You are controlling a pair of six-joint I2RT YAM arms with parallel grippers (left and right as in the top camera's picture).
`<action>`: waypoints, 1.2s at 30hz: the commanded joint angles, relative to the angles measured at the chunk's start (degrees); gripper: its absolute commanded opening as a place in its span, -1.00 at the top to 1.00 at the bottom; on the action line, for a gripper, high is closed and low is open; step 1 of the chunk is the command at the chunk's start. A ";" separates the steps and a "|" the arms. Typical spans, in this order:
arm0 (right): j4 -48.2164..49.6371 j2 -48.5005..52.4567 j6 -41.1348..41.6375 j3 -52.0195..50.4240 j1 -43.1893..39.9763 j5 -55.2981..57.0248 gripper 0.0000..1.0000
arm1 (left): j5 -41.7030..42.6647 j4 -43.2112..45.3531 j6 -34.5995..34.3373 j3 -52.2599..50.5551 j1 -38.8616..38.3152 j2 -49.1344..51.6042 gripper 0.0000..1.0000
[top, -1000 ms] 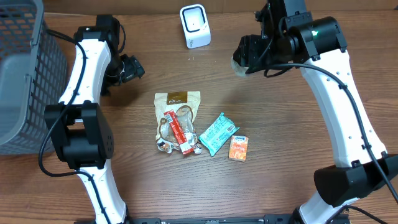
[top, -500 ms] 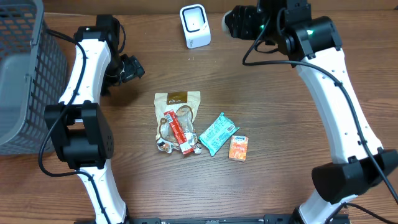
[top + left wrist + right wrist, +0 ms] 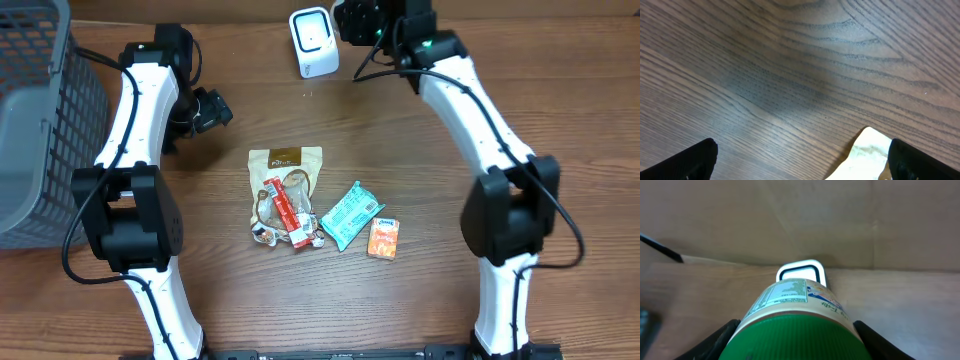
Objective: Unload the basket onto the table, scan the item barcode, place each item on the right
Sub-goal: 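Hold the jar's label in front of the white scanner, right gripper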
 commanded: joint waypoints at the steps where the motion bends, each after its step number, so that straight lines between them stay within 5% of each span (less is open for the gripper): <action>1: 8.11 3.76 0.42 1.46 1.73 0.26 0.85 | -0.55 -0.02 0.70 0.98 -0.11 -0.90 -1.00; 16: 38.84 15.47 7.91 1.40 4.59 7.37 0.80 | -0.55 -0.02 0.70 0.98 -0.11 -0.90 -0.99; 36: 48.41 21.73 16.72 1.38 5.11 11.85 0.91 | -0.55 0.00 0.70 0.98 -0.11 -0.90 -1.00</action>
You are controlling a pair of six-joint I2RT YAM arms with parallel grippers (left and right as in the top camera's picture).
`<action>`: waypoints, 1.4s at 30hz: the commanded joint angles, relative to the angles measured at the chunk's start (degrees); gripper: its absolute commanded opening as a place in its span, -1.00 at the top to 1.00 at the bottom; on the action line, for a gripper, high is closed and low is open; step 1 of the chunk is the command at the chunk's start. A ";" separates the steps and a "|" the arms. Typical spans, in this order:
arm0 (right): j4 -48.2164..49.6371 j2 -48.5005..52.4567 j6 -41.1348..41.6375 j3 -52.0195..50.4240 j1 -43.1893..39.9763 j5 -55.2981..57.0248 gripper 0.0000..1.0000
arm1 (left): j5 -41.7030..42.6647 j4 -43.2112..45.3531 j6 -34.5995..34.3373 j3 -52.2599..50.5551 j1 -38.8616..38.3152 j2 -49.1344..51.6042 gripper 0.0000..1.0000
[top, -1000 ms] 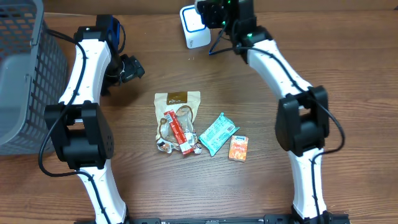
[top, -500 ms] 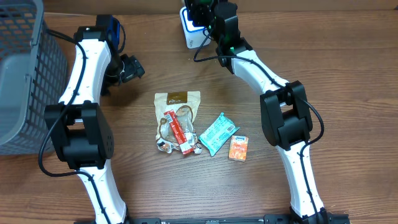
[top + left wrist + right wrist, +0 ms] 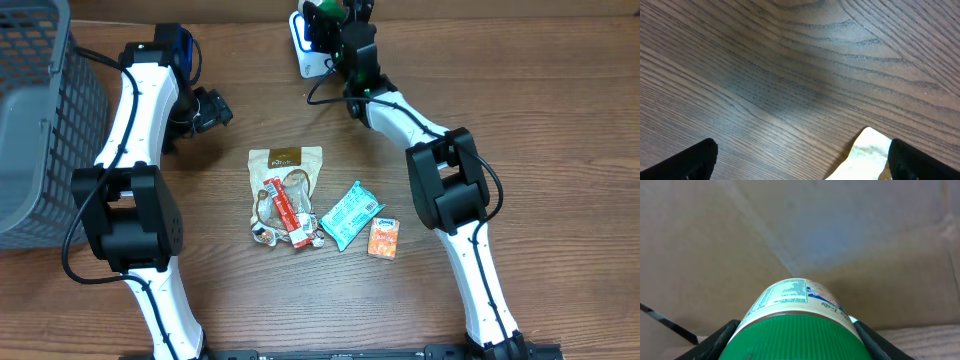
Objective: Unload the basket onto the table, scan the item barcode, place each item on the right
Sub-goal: 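Hold the jar's label in front of the white scanner, right gripper, then carry the jar to the table's right side and release it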
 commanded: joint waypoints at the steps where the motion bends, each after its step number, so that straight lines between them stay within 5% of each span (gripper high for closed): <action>1: 2.14 -0.61 1.36 1.38 0.33 0.79 0.91 | -0.55 0.02 0.68 0.96 -0.11 -0.87 -1.00; 15: 9.35 -1.75 1.33 1.40 -0.24 -5.03 0.91 | -0.55 0.02 0.68 0.96 -0.11 -0.87 -1.00; 23: 5.42 -11.65 0.87 1.40 -0.94 -10.54 0.91 | -0.55 0.02 0.68 0.96 -0.11 -0.87 -0.99; 26: -3.50 -17.77 0.92 1.40 -1.84 -12.33 0.91 | -0.55 0.04 0.68 0.96 -0.11 -0.87 -1.00; 34: -45.42 -33.05 0.87 1.40 -7.50 -12.26 0.89 | -0.55 0.04 0.68 0.96 -0.11 -0.87 -1.00; 42: -82.93 -36.63 0.90 1.22 -19.26 -11.74 0.82 | -0.55 0.04 0.68 0.96 -0.04 -0.87 -1.00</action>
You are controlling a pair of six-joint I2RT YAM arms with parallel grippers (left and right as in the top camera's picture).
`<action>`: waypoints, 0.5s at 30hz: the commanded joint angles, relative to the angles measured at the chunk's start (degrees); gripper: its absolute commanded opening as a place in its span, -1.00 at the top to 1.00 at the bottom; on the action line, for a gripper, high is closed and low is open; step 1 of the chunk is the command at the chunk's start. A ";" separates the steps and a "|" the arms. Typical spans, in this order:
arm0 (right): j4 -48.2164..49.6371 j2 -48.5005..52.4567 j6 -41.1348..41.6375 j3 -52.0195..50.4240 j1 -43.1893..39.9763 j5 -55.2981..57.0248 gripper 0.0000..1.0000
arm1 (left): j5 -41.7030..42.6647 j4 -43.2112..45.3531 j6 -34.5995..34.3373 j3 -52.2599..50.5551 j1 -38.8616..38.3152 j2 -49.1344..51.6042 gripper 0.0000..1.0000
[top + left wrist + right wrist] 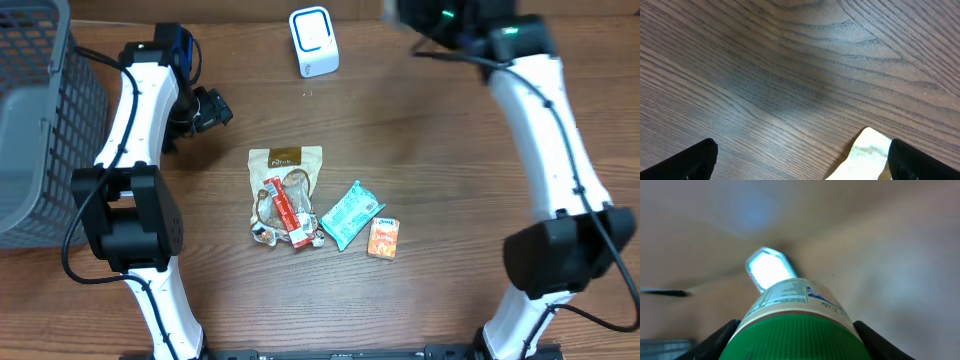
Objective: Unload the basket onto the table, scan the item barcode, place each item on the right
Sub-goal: 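Carry the jar to the table's right side and release it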
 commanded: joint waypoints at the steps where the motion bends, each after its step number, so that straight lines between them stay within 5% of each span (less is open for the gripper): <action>1: -10.32 0.63 -0.20 -0.17 -5.77 1.42 0.81 | -0.55 -0.02 0.68 0.94 0.00 -0.87 -0.99; 7: -24.26 1.33 -0.17 -3.50 -14.60 9.14 0.71 | -0.55 -0.04 0.68 0.94 -0.24 -0.87 -1.00; 15: -19.80 1.40 -0.13 -17.11 -20.81 13.99 0.71 | -0.55 -0.02 0.68 0.94 -0.07 -0.87 -1.00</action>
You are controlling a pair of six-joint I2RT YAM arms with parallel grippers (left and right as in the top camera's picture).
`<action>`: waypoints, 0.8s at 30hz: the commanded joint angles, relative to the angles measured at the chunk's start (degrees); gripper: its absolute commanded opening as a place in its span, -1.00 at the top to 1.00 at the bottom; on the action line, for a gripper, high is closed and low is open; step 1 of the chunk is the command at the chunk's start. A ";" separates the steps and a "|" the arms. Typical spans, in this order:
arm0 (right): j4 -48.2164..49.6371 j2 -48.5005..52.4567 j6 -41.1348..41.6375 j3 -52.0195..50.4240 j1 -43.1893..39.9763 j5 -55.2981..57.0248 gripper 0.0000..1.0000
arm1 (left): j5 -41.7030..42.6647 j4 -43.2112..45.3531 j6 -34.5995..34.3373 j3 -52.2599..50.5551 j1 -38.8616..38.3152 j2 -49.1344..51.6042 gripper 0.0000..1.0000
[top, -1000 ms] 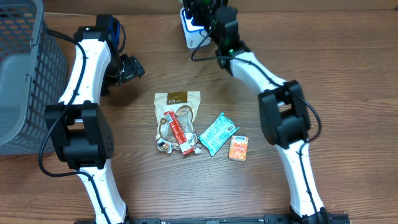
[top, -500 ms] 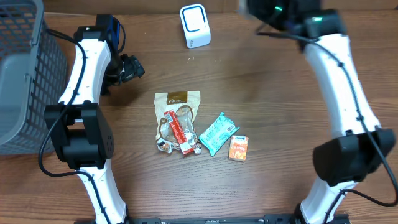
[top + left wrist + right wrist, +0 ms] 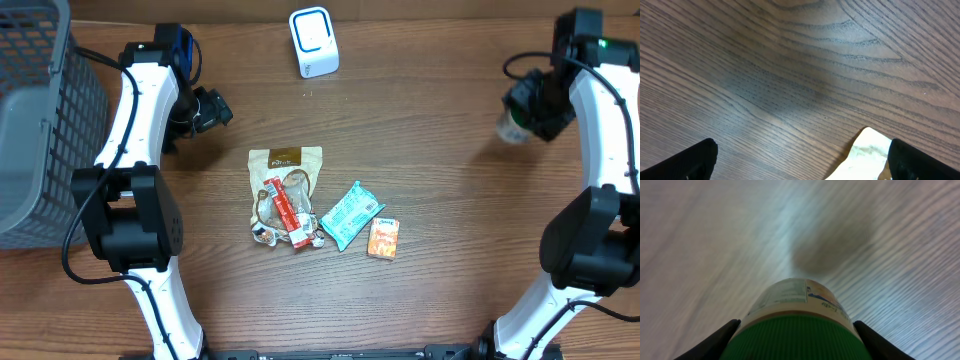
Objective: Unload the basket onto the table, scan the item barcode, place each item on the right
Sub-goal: 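Carry the jar to the table's right side and release it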
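Note:
My right gripper [image 3: 528, 108] is shut on a jar [image 3: 512, 129] with a green ribbed lid [image 3: 797, 337] and a printed label [image 3: 789, 292], held over the table's right side. In the right wrist view both fingers [image 3: 715, 339] flank the lid. The white barcode scanner [image 3: 314, 42] stands at the back centre, far left of the jar. My left gripper [image 3: 207, 109] hovers open at the left; its wrist view shows bare wood and the corner of a beige pouch [image 3: 867, 152] between the black fingertips [image 3: 692, 159].
A beige pouch [image 3: 286, 166], a red stick pack [image 3: 284, 208], a teal packet [image 3: 350, 214] and an orange packet [image 3: 383, 239] lie at the table's middle. A grey mesh basket [image 3: 35, 120] stands at the left edge.
My right gripper, still holding the jar, has moved from the back of the table right of the scanner to the far right side, lower over the wood. The left arm is unchanged.
The right gripper held the jar just right of the scanner, then directly at the scanner. Later it was away to the scanner's right at the back edge, and now it is at the table's far right. The left gripper stayed open in place throughout.

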 commanded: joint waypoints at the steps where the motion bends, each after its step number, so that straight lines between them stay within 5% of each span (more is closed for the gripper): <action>1: 2.99 0.04 -0.13 -5.57 -1.18 2.21 0.71 | -0.55 0.02 0.70 0.90 -0.07 -0.90 -1.00; 13: 8.83 0.04 -0.17 -15.61 -1.75 2.29 0.65 | -0.55 0.02 0.70 0.90 -0.07 -0.90 -1.00; 14: 8.81 0.04 -0.17 -15.61 -1.75 2.45 0.46 | -0.55 0.02 0.70 0.90 -0.07 -0.90 -0.99; 16: 8.79 0.04 -0.17 -15.61 -1.75 2.45 -0.34 | -0.55 0.02 0.70 0.90 -0.07 -0.90 -1.00; 17: 8.79 0.04 -0.17 -15.61 -1.75 2.45 -0.58 | -0.55 0.02 0.70 0.90 -0.07 -0.90 -1.00; 19: 8.66 0.04 -0.20 -15.61 -1.75 2.45 -0.75 | -0.55 0.02 0.70 0.90 -0.24 -0.90 -1.00; 24: 7.61 -0.44 -0.20 -14.86 -1.77 2.40 -0.79 | -0.55 0.02 0.70 0.90 -0.44 -0.90 -0.99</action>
